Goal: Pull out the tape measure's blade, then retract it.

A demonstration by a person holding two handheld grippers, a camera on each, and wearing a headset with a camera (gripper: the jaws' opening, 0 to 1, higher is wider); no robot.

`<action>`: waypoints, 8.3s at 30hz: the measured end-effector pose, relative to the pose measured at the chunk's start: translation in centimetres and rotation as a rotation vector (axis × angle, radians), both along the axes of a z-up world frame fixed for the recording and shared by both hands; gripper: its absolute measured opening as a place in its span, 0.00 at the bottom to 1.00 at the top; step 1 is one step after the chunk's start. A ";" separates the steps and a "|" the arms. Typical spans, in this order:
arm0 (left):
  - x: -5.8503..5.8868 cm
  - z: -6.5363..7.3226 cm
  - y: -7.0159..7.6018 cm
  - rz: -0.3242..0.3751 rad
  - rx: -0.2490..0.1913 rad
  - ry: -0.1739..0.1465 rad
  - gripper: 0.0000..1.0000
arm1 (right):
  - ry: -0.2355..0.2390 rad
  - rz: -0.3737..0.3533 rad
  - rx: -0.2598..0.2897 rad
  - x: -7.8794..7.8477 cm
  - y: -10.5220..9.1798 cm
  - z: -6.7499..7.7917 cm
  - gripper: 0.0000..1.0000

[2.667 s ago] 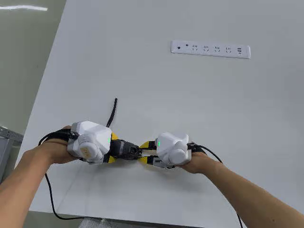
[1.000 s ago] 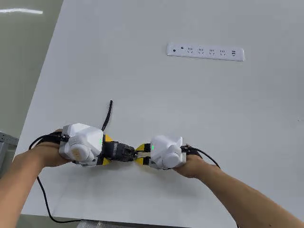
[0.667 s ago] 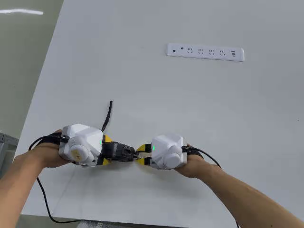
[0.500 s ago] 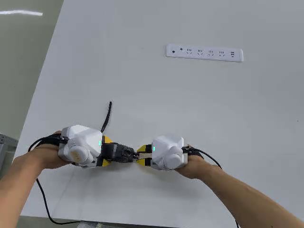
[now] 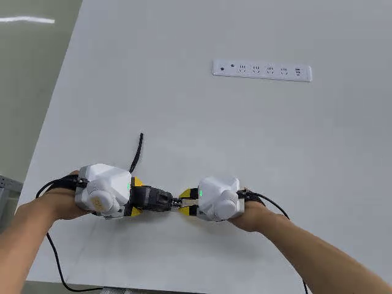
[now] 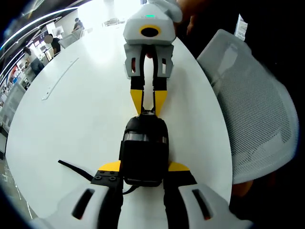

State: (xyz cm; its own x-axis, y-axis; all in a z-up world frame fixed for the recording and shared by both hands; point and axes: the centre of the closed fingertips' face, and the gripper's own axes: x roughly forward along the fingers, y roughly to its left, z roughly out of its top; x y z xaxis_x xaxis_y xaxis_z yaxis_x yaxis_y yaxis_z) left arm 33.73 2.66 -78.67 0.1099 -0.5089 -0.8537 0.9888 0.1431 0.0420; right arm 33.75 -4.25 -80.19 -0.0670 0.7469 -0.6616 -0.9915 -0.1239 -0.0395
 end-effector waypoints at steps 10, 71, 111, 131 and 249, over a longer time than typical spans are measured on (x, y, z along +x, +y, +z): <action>0.0 -0.1 0.1 0.004 0.000 -0.002 0.29 | 0.000 0.001 -0.004 0.0 -0.6 0.1 0.10; -0.2 0.1 0.0 0.006 0.003 0.002 0.29 | -0.001 -0.012 -0.023 -0.3 -4.5 2.0 0.10; -0.1 0.1 -0.5 0.005 0.007 0.005 0.29 | 0.011 -0.013 -0.038 0.0 -7.1 1.4 0.10; -0.3 0.3 -0.4 0.003 0.010 0.008 0.29 | 0.019 -0.011 -0.048 0.1 -8.3 1.1 0.10; -0.4 0.7 -0.6 0.005 0.043 0.015 0.29 | 0.019 -0.032 -0.118 1.4 -17.1 0.2 0.10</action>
